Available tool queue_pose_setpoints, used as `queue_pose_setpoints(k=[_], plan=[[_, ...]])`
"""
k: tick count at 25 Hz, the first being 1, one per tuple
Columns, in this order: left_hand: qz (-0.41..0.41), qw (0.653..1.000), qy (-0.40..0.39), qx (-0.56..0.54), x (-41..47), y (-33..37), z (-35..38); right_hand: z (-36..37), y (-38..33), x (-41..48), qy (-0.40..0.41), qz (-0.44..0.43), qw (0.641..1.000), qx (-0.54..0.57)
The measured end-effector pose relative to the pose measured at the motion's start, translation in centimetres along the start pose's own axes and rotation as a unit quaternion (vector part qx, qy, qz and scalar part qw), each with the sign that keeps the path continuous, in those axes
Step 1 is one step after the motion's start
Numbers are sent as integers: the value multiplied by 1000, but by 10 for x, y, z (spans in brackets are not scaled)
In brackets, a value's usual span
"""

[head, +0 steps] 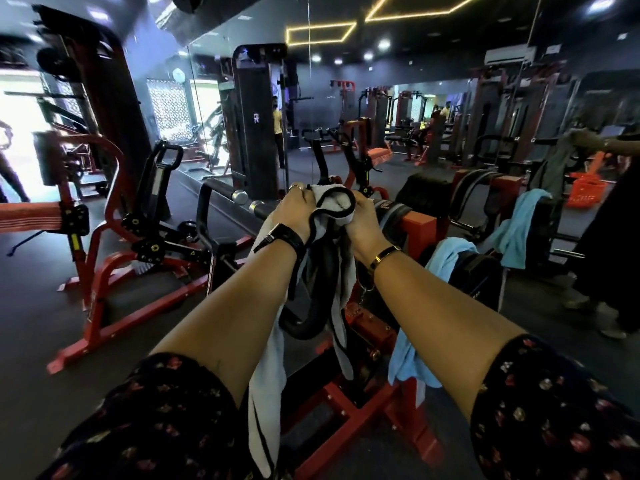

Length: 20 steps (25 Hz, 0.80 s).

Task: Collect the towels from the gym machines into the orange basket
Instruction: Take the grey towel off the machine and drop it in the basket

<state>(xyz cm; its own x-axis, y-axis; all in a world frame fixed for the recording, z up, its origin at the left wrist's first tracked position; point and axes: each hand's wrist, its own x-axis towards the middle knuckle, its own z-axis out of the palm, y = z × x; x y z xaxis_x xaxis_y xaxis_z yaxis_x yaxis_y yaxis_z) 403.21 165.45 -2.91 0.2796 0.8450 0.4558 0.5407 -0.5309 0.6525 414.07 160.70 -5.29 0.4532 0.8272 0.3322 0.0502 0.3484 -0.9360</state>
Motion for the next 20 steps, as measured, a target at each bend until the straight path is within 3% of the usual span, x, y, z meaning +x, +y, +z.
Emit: queue_pose_setpoints(k=[5,8,12,15,18,20], plan=[[-10,999,30,-26,-12,54,20,-33,-25,-5,28,35,994,99],[-20,998,41,-33,-25,86,47,-67,-33,-3,7,17,998,65],[-64,993,53,-88,-40,120,97,-126,-31,-1,-54,33,993,99],[-137,970,31,-201,-47,158,135,-180,-21,6,-20,38,996,76],[-95,980,7,-174,-56,187,175,-231,-17,12,11,37,999,21],[-129,959,-21,-250,-55,202,201,-261,-20,10,14,39,999,17]])
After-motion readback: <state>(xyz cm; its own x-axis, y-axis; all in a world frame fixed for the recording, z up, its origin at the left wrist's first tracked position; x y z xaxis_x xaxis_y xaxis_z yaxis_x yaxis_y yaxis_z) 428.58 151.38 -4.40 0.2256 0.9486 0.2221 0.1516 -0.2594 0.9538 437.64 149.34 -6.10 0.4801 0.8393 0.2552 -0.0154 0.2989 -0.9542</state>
